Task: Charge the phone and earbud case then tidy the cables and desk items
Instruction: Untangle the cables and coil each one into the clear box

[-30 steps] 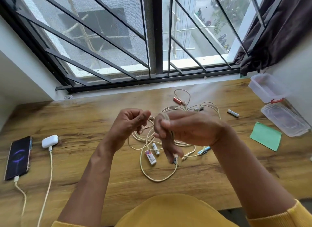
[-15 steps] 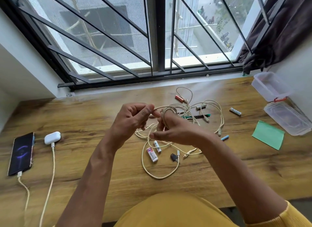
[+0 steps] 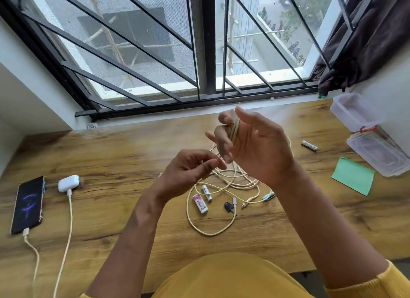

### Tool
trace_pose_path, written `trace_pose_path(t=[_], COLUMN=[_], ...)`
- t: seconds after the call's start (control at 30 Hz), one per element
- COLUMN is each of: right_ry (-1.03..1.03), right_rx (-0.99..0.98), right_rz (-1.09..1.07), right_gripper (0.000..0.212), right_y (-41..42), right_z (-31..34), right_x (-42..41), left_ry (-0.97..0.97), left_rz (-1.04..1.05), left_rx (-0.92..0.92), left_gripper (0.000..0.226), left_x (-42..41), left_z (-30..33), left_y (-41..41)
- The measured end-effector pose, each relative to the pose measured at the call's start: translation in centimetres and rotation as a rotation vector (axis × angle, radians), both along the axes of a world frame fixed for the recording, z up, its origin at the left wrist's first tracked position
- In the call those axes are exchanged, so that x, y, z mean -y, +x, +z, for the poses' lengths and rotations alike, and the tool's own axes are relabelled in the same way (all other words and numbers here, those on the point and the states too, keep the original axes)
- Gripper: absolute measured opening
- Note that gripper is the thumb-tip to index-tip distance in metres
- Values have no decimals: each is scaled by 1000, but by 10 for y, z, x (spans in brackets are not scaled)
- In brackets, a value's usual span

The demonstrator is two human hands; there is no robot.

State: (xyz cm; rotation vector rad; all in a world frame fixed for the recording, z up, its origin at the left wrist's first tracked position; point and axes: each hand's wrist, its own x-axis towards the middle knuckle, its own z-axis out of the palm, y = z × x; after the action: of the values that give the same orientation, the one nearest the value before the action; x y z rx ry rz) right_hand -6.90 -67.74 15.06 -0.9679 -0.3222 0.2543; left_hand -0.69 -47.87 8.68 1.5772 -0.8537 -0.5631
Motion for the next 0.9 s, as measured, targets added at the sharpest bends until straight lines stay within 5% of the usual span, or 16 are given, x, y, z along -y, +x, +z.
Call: trace_pose_path(t=[0.13,0.27,0.43,0.63,0.73,0.9], right_ry=[-211,-495,-867,-1338,-1323,-808], right_rx=[-2,76,-36,-106,-78,-20], right_rz=[122,315,652,166,-50,-95], right_gripper=[25,34,35,41,31,23], right_y=[-6,-11,-11,-6,2,9], right_z=[-4,-6,-10,-35,-38,-36], right_x=[-9,-4,-11,-26,-24,-18], left_ry=[113,207,311,274,184,51], left_rz=[34,105,205,230,181,130], left_rx=[100,290,415,381,264,92], left_gripper=[11,29,7,17,25,19], left_x=[-6,-18,-23,-27,-22,-15], left_z=[-6,1,17,35,30,20], left_y=[7,19,27,33,26,11])
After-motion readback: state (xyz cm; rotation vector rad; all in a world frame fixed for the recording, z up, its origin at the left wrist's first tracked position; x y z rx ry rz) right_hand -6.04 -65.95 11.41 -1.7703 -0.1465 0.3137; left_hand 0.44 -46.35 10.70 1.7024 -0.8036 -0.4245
